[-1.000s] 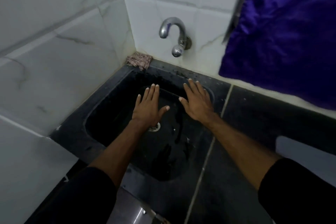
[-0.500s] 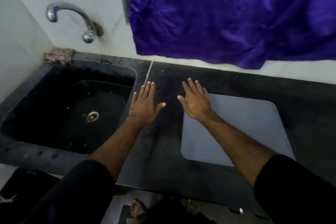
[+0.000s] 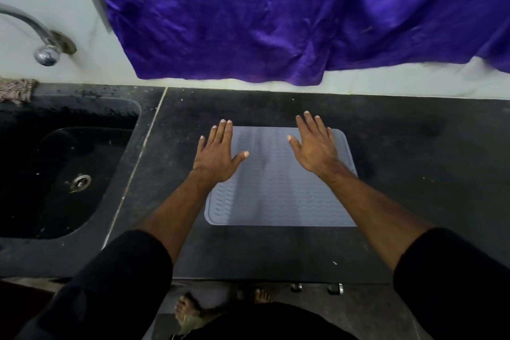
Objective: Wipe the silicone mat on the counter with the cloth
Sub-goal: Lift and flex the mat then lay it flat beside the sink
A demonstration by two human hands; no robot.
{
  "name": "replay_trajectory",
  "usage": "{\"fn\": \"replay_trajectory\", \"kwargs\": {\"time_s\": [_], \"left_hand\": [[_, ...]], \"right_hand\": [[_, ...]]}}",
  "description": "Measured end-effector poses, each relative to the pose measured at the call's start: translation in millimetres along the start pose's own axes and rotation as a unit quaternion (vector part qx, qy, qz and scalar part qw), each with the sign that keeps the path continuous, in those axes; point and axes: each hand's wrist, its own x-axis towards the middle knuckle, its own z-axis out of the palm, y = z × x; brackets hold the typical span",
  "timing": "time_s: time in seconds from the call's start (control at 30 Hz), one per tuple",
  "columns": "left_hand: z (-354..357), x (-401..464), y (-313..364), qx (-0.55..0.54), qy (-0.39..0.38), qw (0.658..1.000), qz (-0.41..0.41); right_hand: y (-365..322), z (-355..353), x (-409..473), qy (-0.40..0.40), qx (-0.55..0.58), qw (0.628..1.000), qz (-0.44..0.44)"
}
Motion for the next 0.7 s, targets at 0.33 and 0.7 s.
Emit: {"fn": "replay_trajectory", "kwargs": {"time_s": [0.33, 0.7], "left_hand": [[27, 0, 18, -0.087, -0.014, 0.993, -0.076], [39, -11, -16, -0.076, -0.003, 0.963, -0.26]], "right_hand": [[80, 3, -14, -0.012, 0.05, 0.995, 0.081], [121, 23, -37, -0.001, 0.064, 0.967, 0.246]]}}
